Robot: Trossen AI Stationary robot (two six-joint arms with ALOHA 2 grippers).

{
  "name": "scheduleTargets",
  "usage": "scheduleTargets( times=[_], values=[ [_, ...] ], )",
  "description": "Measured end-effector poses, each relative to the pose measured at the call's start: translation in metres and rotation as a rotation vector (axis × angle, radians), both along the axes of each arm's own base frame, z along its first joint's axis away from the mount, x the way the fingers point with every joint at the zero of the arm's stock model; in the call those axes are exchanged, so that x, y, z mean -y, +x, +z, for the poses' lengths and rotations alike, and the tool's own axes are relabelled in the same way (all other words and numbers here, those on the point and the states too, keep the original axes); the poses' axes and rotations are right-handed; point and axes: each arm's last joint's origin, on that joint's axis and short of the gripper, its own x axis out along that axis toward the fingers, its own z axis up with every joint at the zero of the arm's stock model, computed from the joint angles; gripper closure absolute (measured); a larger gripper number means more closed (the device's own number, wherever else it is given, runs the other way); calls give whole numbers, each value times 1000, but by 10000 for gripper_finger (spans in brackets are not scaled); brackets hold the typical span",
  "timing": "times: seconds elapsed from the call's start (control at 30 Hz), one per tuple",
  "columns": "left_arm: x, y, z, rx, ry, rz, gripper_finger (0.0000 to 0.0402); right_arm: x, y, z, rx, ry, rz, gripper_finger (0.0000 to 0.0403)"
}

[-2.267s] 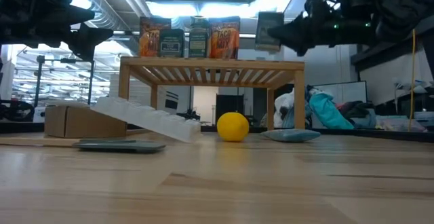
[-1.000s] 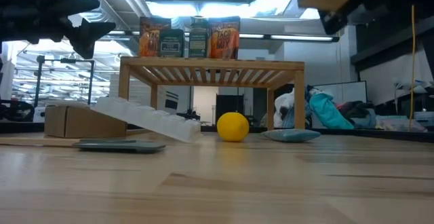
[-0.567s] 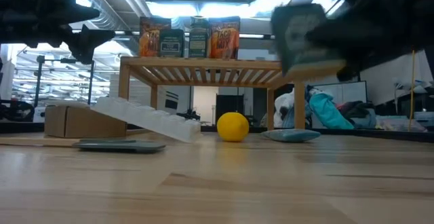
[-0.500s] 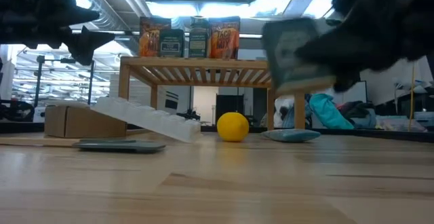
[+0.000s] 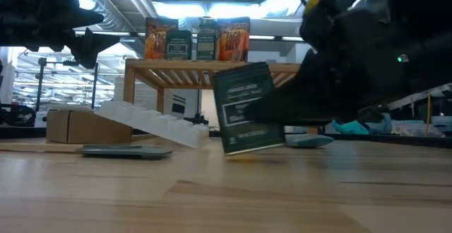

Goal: Shelf spices
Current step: Remove the right green seasoning can from the shelf

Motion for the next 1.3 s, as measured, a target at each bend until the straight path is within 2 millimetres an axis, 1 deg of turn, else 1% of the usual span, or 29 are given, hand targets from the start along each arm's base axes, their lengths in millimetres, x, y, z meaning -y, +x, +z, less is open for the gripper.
scheduleTargets(
  times=[0.43, 0.5, 0.67, 0.83, 1.0, 1.2, 1.3],
  values=[
    [0, 0, 0, -1, 36, -6, 157, 0, 0, -2, -30, -22, -12, 284],
    [0, 0, 0, -2, 42, -6, 157, 0, 0, -2, -31, -22, -10, 258],
    [0, 0, 0, -2, 60, -5, 157, 0, -1, -4, -46, -23, -1, 177],
    [0, 0, 0, -2, 63, -5, 157, -1, 0, -3, -36, -21, -8, 128],
    [0, 0, 0, -2, 78, -5, 157, -6, 12, 9, 10, -5, -6, 110],
    [0, 0, 0, -3, 86, -4, 157, -15, 28, 27, 63, -121, 27, 107],
    [0, 0, 0, -3, 86, -4, 157, -16, 33, 33, 78, -207, -13, 107]
  ],
)
